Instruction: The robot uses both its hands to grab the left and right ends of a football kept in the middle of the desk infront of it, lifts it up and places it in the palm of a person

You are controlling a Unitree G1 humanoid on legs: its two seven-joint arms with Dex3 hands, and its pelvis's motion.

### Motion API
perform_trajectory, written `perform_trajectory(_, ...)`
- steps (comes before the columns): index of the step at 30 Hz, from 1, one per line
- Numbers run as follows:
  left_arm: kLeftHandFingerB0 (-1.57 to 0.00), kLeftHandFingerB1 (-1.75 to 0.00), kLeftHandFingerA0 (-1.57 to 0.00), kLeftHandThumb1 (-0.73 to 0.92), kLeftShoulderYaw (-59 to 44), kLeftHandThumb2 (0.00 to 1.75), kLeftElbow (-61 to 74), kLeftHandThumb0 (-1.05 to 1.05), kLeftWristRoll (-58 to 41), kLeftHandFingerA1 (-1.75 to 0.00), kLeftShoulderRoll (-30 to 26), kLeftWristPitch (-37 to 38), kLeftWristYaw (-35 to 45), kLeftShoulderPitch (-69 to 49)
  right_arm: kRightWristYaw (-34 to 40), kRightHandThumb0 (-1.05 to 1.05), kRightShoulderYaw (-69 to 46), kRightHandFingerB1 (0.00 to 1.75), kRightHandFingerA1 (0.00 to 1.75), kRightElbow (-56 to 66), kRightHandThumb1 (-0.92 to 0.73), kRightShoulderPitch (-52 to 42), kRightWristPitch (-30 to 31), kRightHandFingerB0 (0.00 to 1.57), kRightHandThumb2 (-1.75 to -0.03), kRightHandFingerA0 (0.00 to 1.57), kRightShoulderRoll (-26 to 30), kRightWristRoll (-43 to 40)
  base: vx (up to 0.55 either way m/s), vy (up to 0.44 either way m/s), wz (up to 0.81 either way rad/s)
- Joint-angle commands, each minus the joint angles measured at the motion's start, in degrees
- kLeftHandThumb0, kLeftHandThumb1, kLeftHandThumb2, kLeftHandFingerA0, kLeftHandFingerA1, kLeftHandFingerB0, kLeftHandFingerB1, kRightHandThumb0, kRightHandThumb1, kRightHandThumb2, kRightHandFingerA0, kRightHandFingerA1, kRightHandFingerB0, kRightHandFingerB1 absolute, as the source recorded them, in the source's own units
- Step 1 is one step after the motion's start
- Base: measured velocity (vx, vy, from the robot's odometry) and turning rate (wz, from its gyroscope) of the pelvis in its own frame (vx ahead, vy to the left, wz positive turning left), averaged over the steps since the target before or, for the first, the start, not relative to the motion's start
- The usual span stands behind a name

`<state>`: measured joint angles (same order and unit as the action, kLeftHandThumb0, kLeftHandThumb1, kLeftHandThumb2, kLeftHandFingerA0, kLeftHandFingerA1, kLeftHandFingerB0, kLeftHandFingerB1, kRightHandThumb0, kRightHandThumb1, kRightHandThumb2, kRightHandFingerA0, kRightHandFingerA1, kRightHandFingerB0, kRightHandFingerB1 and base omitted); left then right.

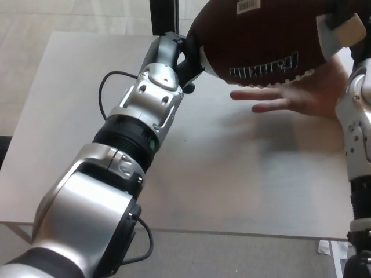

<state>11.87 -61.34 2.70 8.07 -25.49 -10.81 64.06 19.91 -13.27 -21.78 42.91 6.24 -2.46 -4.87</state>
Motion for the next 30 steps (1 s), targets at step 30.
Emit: perform_trajectory(30,-0.44,-0.51,-0.86,0.72,8.6,0.69,-7.4,-0.32,10.8,-1.32,6.8,-4.3,8.4,2.5,-1.3,-0.61,-15.6,0.43,0.65,-20.0,-0.83,2.8,6.7,0.53,-0.64,0.78,-3.9,-16.3,0.00,0.000,0.00)
